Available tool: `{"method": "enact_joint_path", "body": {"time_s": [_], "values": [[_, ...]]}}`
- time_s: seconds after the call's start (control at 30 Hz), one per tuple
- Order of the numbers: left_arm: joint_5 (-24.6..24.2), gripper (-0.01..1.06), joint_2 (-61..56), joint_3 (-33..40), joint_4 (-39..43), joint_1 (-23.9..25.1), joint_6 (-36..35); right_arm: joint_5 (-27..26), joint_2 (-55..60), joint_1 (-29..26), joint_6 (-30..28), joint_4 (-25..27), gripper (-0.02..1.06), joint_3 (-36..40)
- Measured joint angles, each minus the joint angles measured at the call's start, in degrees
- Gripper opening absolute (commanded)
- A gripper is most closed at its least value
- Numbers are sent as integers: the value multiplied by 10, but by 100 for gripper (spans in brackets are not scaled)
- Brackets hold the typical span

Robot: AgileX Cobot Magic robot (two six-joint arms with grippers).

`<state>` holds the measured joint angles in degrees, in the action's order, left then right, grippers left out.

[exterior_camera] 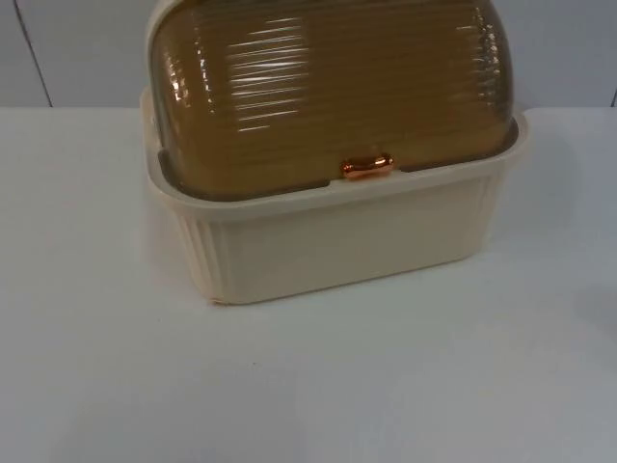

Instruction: Open the box lid with the left hand, place the block into the box with the right hand, then close the box lid with the left hand.

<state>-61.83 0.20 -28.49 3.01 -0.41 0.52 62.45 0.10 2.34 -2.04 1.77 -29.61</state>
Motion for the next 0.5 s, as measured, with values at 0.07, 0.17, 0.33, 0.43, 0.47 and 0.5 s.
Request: {"method": "enact_joint_path", "body": {"time_s": [0.07,0.17,0.33,0.43,0.47,0.5], "values": [[0,105,0,0,2,0,-1,0,0,0,7,0,104,0],[0,105,0,0,2,0,-1,0,0,0,10,0,104,0],[0,105,0,0,2,0,-1,0,0,0,12,0,104,0],[6,105,8,-15,4,0,-1,0,11,0,12,-3,104,-11],[6,105,8,-15,4,0,-1,0,11,0,12,-3,104,-11],[12,105,19,-26,10,0,-1,-2,23,0,13,-6,104,-22]]}}
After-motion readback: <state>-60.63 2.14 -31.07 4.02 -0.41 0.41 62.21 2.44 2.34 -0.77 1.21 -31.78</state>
